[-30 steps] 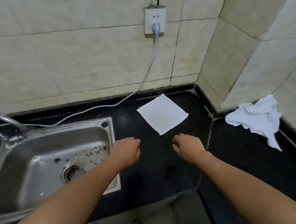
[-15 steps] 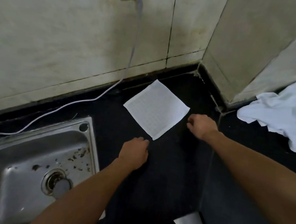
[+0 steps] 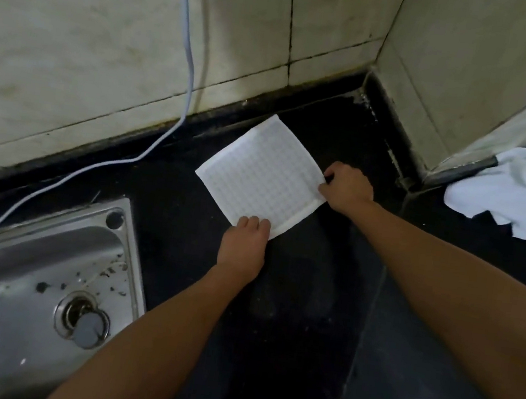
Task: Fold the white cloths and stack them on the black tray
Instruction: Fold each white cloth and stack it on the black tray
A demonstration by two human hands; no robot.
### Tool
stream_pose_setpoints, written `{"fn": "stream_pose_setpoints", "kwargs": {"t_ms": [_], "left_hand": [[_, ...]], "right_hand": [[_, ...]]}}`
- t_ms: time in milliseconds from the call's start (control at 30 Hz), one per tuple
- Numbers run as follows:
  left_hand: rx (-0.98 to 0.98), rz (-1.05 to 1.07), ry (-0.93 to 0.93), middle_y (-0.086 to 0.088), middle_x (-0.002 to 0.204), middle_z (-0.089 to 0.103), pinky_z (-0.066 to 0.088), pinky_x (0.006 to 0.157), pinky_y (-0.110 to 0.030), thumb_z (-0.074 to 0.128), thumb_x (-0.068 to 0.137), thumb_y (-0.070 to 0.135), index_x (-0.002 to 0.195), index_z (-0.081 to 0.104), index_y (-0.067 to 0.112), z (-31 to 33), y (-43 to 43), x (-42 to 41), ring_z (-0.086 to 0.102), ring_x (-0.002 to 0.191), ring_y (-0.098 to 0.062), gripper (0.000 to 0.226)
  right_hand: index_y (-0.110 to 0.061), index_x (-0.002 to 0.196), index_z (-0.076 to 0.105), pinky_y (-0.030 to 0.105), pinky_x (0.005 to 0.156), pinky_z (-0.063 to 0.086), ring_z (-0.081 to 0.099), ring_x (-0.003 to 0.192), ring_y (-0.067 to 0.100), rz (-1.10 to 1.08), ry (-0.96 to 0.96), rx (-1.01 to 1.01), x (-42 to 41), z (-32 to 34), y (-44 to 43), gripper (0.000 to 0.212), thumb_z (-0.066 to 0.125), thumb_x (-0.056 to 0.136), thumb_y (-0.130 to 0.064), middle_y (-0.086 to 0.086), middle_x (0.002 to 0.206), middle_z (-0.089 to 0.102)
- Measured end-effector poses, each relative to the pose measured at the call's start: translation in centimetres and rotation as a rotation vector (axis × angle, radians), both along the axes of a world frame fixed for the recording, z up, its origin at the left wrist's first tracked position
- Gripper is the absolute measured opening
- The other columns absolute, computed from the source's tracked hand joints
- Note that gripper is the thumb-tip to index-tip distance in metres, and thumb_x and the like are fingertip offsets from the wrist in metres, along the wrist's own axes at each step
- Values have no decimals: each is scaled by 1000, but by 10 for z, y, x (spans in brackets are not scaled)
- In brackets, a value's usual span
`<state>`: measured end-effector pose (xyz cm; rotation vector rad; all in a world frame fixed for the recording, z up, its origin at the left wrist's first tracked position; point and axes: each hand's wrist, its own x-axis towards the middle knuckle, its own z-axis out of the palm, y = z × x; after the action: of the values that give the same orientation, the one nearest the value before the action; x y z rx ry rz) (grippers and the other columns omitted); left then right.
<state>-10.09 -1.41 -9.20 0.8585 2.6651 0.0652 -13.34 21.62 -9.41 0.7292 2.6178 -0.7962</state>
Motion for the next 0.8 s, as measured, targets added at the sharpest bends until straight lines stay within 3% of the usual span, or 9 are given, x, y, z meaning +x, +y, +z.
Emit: {"fn": "stream_pose_setpoints", "kwargs": {"t_ms": [100, 200, 267, 367, 467, 633, 800], "left_hand": [[-45, 5, 1, -5, 109, 54, 39, 71, -29, 52, 86, 10, 108, 50, 12, 4, -9, -3, 50, 98, -21, 22], [-61, 5, -2, -5, 107, 53, 36, 70, -28, 50, 86, 15, 102, 54, 11, 10, -26, -2, 49, 99, -21, 17], [-46, 3, -1, -4, 104, 54, 34, 68, -27, 51, 85, 17, 98, 56, 11, 12, -39, 0, 50, 97, -21, 16], [25, 16, 9, -6, 94, 56, 35, 62, -30, 54, 81, 21, 88, 57, 10, 12, -61, 5, 53, 88, -24, 13], [42, 10, -15, -3, 93, 55, 39, 64, -30, 53, 84, 28, 88, 55, 13, 8, -81, 16, 52, 87, -21, 16], [113, -58, -98, -3, 89, 61, 42, 66, -31, 58, 79, 15, 83, 60, 12, 4, -113, 36, 55, 86, -23, 5], [235, -38, -176, -1, 85, 66, 41, 63, -27, 56, 82, 9, 86, 67, 14, 10, -140, 46, 60, 83, -21, 13]], "right_hand": [[-5, 111, 67, 37, 85, 53, 64, 100, 29, -142, 17, -125, 11, 0, 1, 31, 64, 86, -23, 13, 111, 67], [-2, 90, 71, 41, 79, 57, 67, 84, 28, -243, -6, -296, 28, 4, -6, 19, 64, 86, -19, 14, 95, 69], [-7, 88, 66, 40, 69, 59, 67, 79, 26, -313, -15, -412, 42, 8, -16, 11, 63, 87, -17, 12, 91, 66], [-10, 91, 59, 28, 50, 51, 67, 66, 19, -399, -9, -506, 67, 14, -38, 4, 61, 89, -14, 11, 88, 66], [-14, 99, 53, 22, 41, 43, 65, 55, 17, -477, 9, -510, 96, 12, -59, 17, 64, 87, -10, 9, 87, 65], [-9, 90, 63, 18, 39, 40, 59, 51, 15, -520, 53, -630, 140, 17, -85, 2, 64, 89, -9, 11, 80, 63], [-8, 94, 71, 23, 55, 47, 67, 68, 14, -572, -18, -754, 158, 32, -86, 22, 50, 92, -3, 9, 84, 72]]}}
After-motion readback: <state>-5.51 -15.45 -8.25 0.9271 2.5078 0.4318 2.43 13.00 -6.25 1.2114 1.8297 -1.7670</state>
